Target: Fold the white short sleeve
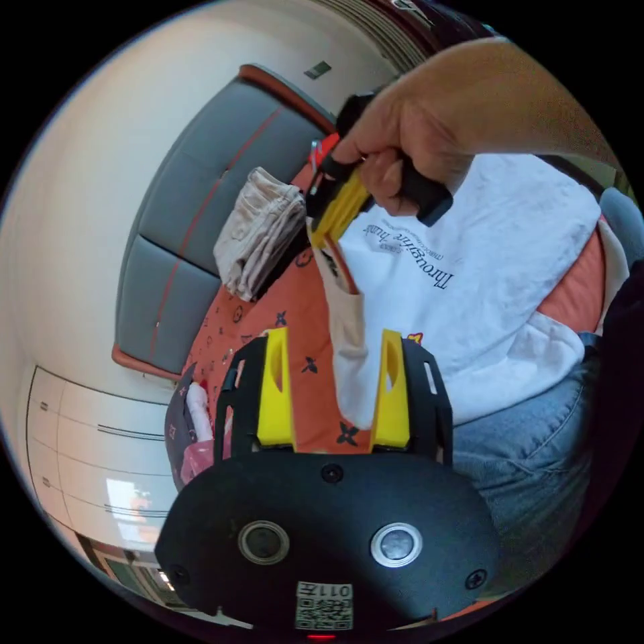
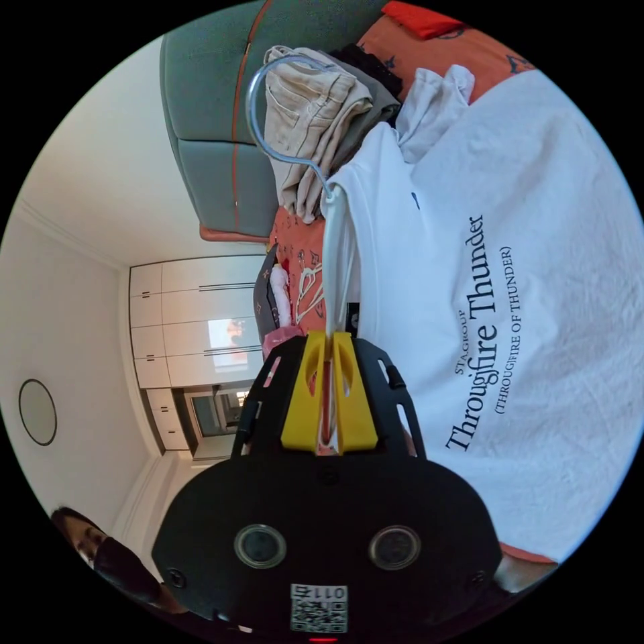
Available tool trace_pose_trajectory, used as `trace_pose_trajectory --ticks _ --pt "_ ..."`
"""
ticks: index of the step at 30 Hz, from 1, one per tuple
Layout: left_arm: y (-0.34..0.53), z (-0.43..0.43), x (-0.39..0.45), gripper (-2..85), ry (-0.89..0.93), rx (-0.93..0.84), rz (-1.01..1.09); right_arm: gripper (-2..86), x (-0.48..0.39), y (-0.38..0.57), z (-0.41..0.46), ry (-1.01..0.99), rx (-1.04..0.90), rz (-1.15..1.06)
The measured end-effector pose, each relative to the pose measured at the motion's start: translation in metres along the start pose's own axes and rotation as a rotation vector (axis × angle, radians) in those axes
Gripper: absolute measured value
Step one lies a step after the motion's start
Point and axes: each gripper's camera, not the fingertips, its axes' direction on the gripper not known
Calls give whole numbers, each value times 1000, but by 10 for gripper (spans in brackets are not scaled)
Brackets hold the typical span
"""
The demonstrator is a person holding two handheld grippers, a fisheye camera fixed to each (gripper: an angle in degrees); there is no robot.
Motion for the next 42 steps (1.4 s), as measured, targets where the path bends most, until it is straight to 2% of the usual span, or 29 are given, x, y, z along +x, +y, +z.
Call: trace_pose_trajectory --ticks 3,6,12,21,24,27,30,32,33,37,42 --pt "-8 17 2 53 -18 -90 60 17 -8 -2 -3 12 1 -1" --pt "-5 11 -6 27 -20 -82 52 13 -10 -7 -4 33 -31 -8" --pt "9 0 4 5 -155 -65 163 3 -9 -11 -8 13 -7 39" --pt "32 2 -67 -3 131 -39 -15 0 -6 2 -20 -13 9 50" --pt "37 -12 -67 -3 55 6 86 -1 -2 2 -29 -62 22 75" --pt "47 -15 -77 -3 65 26 70 -1 -9 -1 -29 -62 12 67" --pt "52 -25 -78 -2 -30 70 104 1 -22 -4 -27 -63 -13 22" --pt "51 -16 -91 -1 49 31 41 3 -38 -2 -21 27 -69 -51" --pt "52 -7 -109 -1 145 7 -52 5 -49 5 -15 85 -101 -96" --pt "69 15 -174 3 483 -35 -383 7 -70 49 -8 78 -164 -171" --pt "92 -22 -220 22 554 131 -532 5 -96 108 -10 109 -206 -269"
